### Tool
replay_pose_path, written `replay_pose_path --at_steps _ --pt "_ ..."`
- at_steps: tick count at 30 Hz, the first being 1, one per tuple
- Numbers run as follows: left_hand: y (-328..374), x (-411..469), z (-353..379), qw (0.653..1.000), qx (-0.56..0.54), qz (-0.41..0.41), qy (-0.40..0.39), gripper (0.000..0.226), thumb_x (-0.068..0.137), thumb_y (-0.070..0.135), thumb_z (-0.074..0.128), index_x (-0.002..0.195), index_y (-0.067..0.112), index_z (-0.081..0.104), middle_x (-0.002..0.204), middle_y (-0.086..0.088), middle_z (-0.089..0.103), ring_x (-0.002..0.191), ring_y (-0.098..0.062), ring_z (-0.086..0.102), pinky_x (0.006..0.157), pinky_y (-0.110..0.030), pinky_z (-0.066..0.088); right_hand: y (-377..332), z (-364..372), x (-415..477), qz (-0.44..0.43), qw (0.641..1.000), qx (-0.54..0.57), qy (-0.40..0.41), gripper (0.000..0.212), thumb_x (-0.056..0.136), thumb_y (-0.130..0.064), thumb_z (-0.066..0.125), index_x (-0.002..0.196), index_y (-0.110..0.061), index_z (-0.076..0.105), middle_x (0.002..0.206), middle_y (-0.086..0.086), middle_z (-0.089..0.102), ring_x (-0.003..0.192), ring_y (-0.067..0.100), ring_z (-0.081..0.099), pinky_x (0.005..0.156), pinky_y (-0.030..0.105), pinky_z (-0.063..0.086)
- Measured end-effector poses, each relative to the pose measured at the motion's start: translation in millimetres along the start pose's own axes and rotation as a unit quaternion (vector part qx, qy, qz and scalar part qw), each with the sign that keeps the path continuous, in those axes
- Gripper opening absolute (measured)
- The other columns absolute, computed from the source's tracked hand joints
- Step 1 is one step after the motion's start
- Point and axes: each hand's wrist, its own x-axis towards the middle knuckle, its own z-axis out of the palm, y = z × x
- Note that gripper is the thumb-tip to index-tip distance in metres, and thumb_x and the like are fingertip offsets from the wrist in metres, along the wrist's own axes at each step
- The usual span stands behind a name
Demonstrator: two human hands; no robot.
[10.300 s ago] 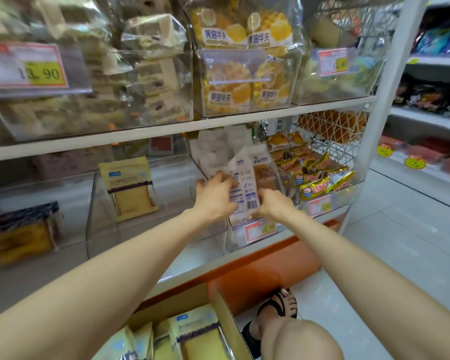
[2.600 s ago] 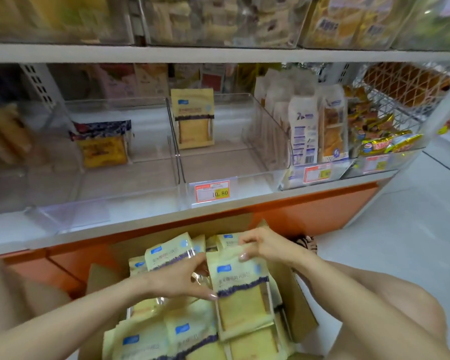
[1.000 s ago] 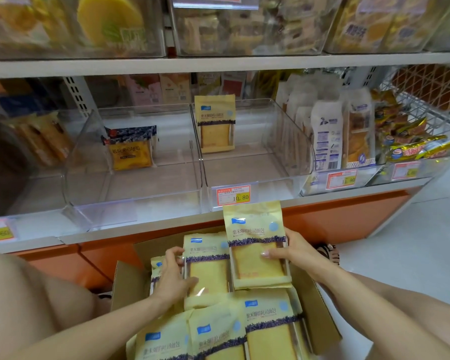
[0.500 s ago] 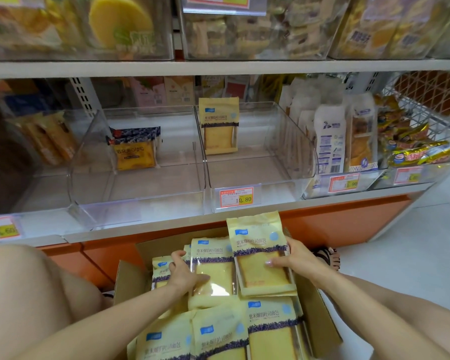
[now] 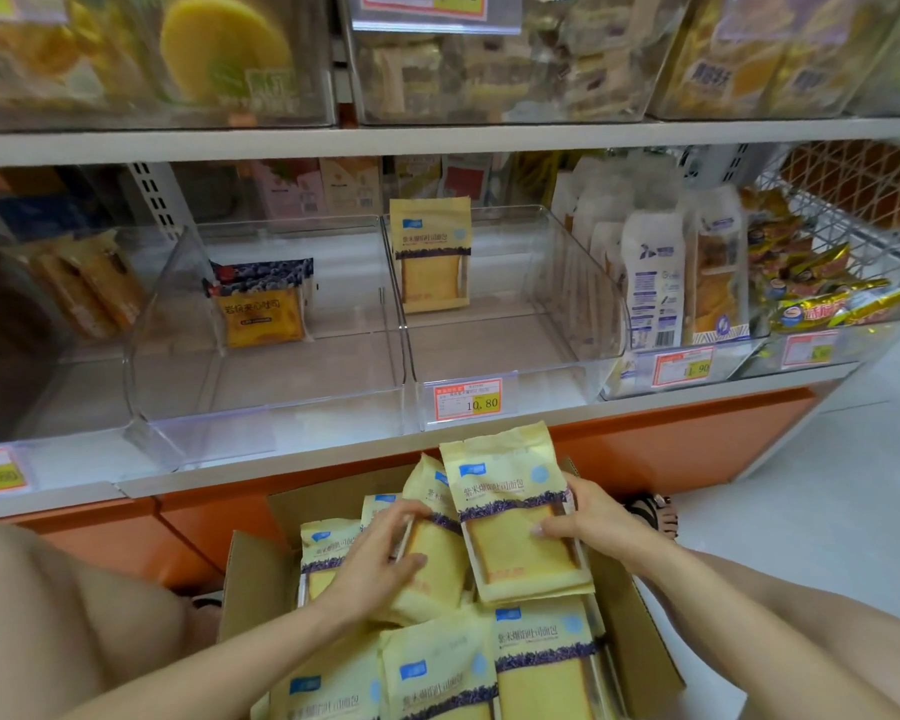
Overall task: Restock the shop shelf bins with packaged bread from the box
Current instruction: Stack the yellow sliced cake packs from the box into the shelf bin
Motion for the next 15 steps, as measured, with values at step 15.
replay_pose_path --at_steps 15 --pt "110.8 -31.8 -103.4 0.986 -0.078 0.143 0.046 0.047 0.072 0.026 0.068 0.108 0.052 0.052 0.112 0.027 0.058 0.099 0.002 0.058 0.085 -0.018 0.047 -88.1 -40.9 -57.8 -0.219 0.944 0.123 0.212 0.069 0.060 -0.030 0.082 0.124 -0.025 0.056 0.113 -0.007 0.069 0.100 0.010 0.066 0.079 0.028 0.055"
